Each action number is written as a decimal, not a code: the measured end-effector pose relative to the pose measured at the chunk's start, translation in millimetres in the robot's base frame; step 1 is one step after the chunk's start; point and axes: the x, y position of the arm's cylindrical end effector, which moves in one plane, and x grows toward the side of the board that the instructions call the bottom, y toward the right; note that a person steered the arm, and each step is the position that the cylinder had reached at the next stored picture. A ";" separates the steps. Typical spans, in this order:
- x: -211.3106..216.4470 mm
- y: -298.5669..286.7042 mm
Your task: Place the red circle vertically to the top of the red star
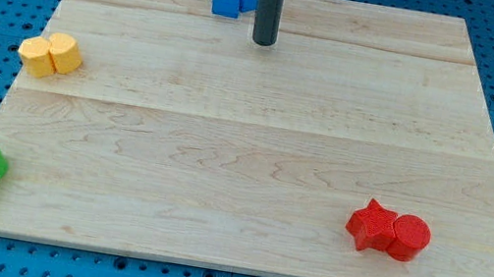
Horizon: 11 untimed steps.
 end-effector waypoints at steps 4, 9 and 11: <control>186.4 10.6; 286.1 192.2; 220.9 209.6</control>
